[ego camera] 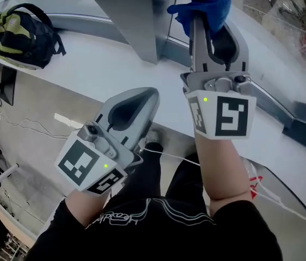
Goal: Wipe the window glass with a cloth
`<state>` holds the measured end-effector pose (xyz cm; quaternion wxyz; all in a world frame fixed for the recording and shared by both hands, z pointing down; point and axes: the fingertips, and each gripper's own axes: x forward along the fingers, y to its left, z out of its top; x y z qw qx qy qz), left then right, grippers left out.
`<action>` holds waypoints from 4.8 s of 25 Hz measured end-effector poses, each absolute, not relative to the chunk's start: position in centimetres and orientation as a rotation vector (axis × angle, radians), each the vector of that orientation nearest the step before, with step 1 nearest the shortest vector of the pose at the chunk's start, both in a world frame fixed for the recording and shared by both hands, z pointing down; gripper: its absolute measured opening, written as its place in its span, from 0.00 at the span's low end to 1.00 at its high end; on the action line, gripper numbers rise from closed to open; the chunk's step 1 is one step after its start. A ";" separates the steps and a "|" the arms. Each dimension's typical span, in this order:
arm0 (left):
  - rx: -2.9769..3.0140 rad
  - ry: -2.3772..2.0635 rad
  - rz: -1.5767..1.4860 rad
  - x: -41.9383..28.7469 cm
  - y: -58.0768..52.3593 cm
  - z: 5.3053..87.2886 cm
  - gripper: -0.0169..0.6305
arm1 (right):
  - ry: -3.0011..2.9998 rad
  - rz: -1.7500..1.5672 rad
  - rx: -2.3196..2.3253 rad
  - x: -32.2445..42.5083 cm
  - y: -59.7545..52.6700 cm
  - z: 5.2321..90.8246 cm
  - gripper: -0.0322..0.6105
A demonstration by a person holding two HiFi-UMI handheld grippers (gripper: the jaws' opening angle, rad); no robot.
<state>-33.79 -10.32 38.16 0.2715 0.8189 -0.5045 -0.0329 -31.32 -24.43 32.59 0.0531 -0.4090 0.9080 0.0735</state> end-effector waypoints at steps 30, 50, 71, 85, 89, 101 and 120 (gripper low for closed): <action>2.311 -1.174 -0.011 -20.3 -10.6 38.9 0.04 | 2.613 0.245 -1.593 -13.9 -27.0 34.0 0.15; 2.364 -1.025 -0.007 1.8 -12.5 39.0 0.04 | 2.518 0.289 -1.820 12.6 -27.3 33.8 0.15; 2.447 -0.770 0.084 24.4 -13.8 40.0 0.04 | 2.271 0.271 -2.149 39.7 -26.6 34.7 0.15; 2.466 -0.687 0.129 28.7 -13.9 40.5 0.04 | 2.120 0.238 -2.316 47.0 -26.8 35.1 0.15; 2.461 -0.704 0.120 27.6 -13.9 40.4 0.04 | 2.116 0.233 -2.322 46.4 -26.1 35.1 0.15; 2.406 -0.857 0.067 15.6 -13.9 40.4 0.04 | 2.280 0.183 -2.136 32.0 -24.6 35.4 0.15; 2.206 -1.250 -0.012 -18.1 -10.3 42.5 0.04 | 2.726 -0.001 -1.569 -9.1 -21.6 41.5 0.15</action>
